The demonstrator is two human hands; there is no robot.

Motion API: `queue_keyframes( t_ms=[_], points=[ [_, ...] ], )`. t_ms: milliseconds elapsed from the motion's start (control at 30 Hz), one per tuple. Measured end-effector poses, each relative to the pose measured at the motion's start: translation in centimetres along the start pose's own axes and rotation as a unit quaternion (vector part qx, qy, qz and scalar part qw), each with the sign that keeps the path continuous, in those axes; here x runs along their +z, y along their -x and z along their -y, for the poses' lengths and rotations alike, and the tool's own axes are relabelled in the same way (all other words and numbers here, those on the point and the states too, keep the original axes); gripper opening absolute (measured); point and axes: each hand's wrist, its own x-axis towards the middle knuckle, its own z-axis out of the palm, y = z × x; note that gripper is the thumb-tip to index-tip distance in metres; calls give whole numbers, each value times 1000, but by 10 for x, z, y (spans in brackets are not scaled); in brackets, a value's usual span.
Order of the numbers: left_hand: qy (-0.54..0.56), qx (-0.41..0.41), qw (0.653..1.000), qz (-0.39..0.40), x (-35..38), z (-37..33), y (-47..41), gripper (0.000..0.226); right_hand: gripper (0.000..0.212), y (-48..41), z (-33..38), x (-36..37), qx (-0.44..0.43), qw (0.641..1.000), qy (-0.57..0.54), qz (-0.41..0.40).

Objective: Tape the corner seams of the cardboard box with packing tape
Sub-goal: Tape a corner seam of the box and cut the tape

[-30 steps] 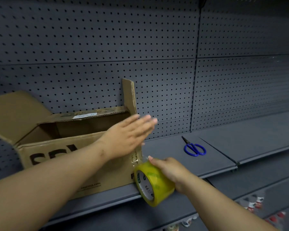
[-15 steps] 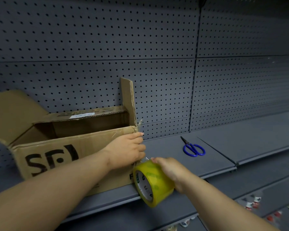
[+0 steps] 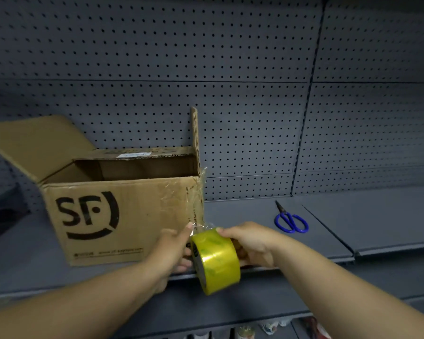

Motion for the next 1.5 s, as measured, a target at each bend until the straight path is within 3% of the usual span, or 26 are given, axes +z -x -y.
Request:
queue_keyframes(
  t_ms=[33,100,133,200,300,400,533,667,733,800,867,967,1033,1133,1333,1400,1500],
  points=[
    [61,-51,996,32,7,-1,4,43,28,0,3,-9,-7,1000,17,5],
    [139,-83,986,48,17,-5,7,32,34,-13,5,-37,-47,990,102,-87],
    [163,-88,982,38,22,-8,9,26,35,-25,3,-55,-60,966,183,-172],
    [191,-93,977,22,31,-12,11,21,26,-48,-3,-91,-37,883,351,-310],
    [207,-96,974,2,38,-15,19,28,18,-73,-19,-125,81,822,487,-282],
    [222,-102,970,-20,43,-14,21,25,36,-90,-38,-142,142,797,542,-228],
    [225,-96,968,-51,49,-12,20,18,42,-107,-48,-154,162,793,541,-229],
    [215,-83,971,-70,54,-15,22,12,38,-94,-41,-149,100,798,549,-226],
    [201,-80,973,-75,53,-15,22,12,30,-84,-33,-142,67,808,554,-188],
    [191,-79,975,-78,51,-15,23,16,9,-74,-26,-137,17,849,508,-145],
    [187,-77,976,-76,49,-14,23,18,16,-68,-17,-136,-35,899,426,-98],
    [184,-74,978,-69,47,-11,21,13,28,-51,-2,-134,-70,951,299,45],
    [185,-72,978,-66,46,-10,21,16,31,-36,9,-128,-69,941,305,126],
    [190,-68,977,-66,45,-8,21,14,40,-24,23,-118,-89,909,364,184],
    [198,-67,976,-59,42,-7,20,14,47,-9,43,-106,-69,824,542,150],
    [201,-69,976,-56,41,-7,19,14,58,-8,42,-103,-53,824,540,164],
    [203,-70,975,-49,41,-7,18,14,77,-10,38,-96,-59,854,486,174]
  ],
)
